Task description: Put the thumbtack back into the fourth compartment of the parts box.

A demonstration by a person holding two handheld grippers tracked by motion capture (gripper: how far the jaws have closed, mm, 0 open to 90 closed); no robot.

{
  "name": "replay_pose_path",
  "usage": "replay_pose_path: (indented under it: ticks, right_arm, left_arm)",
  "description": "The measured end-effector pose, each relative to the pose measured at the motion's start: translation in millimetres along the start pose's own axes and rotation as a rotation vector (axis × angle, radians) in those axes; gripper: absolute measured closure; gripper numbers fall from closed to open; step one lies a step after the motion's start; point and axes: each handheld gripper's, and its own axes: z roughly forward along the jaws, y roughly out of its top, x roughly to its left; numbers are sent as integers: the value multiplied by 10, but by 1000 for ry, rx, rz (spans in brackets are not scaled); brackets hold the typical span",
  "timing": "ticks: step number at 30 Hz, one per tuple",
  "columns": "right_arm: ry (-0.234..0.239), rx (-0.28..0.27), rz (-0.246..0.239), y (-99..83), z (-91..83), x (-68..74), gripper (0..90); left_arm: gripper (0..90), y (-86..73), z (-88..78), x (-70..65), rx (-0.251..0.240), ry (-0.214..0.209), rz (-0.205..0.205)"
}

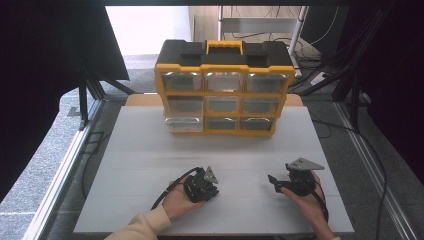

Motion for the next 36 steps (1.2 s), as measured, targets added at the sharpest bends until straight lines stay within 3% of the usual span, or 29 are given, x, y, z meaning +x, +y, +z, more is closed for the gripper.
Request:
replay_pose_path:
  ticks: [14, 24, 36]
  right_arm:
    - [-4, 3, -5, -5, 2, -5, 192]
    - [-4, 4, -8, -6, 3, -2, 192]
    - [-6, 0, -8, -5, -5, 0, 192]
  left_arm:
    - [832, -38, -47, 83, -31, -57, -24]
    - [832, -80, -202, 201, -139, -110, -96]
    - [832, -96, -427, 282, -233, -97, -121]
